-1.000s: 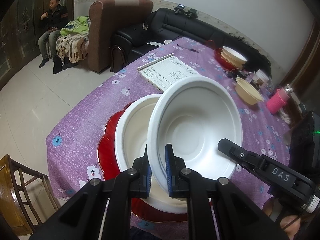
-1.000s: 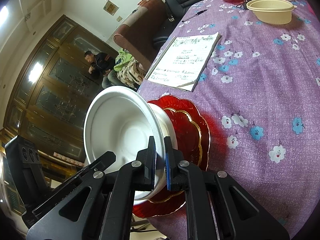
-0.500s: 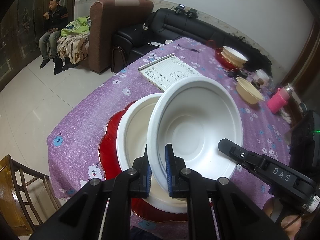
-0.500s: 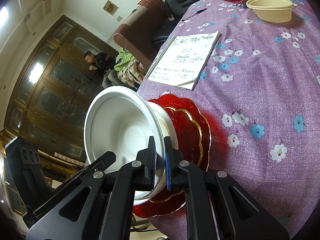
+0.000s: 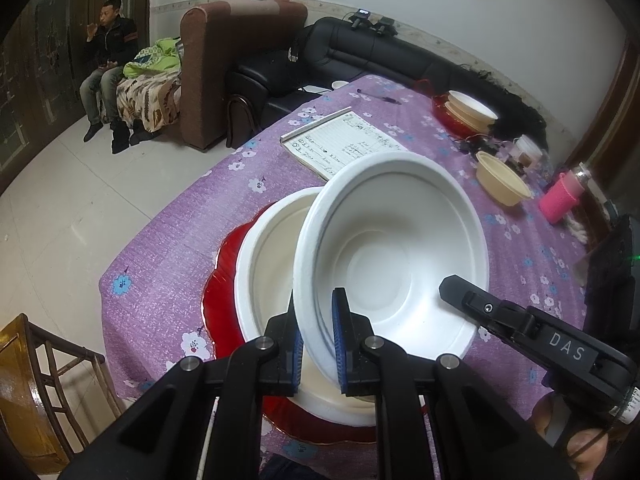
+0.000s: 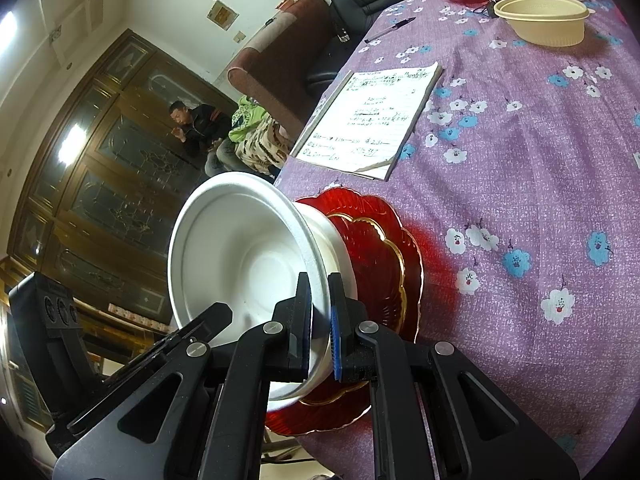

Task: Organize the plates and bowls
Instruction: 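Carry the second white bowl with the left gripper over the stacked bowl, then lower the second bowl into the first and open the left gripper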

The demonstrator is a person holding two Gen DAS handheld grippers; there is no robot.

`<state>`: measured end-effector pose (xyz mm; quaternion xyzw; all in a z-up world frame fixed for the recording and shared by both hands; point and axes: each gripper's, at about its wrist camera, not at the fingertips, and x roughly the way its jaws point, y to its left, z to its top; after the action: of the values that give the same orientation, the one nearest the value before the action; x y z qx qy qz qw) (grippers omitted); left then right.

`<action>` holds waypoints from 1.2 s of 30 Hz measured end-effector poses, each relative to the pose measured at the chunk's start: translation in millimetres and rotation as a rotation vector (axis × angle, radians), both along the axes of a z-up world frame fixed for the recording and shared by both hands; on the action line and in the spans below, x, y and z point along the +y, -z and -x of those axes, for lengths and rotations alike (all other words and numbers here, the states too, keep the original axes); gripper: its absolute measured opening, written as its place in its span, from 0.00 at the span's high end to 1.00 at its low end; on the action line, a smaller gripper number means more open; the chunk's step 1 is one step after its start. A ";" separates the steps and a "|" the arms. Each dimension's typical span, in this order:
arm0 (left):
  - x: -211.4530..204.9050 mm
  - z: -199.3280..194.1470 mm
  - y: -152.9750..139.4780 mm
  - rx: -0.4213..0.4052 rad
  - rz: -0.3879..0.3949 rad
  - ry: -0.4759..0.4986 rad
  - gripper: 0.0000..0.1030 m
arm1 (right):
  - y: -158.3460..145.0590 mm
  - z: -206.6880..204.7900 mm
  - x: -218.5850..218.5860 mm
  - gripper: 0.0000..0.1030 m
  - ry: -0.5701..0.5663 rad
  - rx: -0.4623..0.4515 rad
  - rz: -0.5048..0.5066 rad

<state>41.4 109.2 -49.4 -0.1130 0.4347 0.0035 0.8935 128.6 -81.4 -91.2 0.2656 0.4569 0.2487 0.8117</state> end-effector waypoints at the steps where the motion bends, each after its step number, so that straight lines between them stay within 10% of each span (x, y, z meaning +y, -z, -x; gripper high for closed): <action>1: -0.4 0.2 -0.1 -0.001 -0.004 -0.001 0.88 | -0.3 -0.1 0.1 0.92 -0.001 0.001 -0.001; 14: -4.3 8.4 -6.5 -0.026 -0.079 0.002 0.86 | -1.9 1.6 -0.9 0.92 -0.004 -0.002 -0.001; 20: 6.2 18.0 -18.2 -0.068 -0.079 -0.014 0.78 | -2.7 2.5 -2.0 0.92 -0.006 -0.005 -0.005; 24: 18.6 21.9 -24.9 -0.099 -0.102 -0.067 0.56 | -3.8 4.3 -4.6 0.92 -0.015 0.001 -0.019; 31: 36.6 20.9 -25.2 -0.105 -0.091 -0.124 0.55 | -13.6 11.0 -5.0 0.88 -0.060 -0.039 -0.057; 36: 34.8 15.3 -19.8 -0.088 -0.090 -0.119 0.55 | -7.8 7.4 -1.3 0.68 -0.107 0.000 -0.084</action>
<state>26.1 143.9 -29.6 -0.0985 0.3868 0.0711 0.9141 121.2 -82.7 -83.5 0.2747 0.4598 0.3107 0.7852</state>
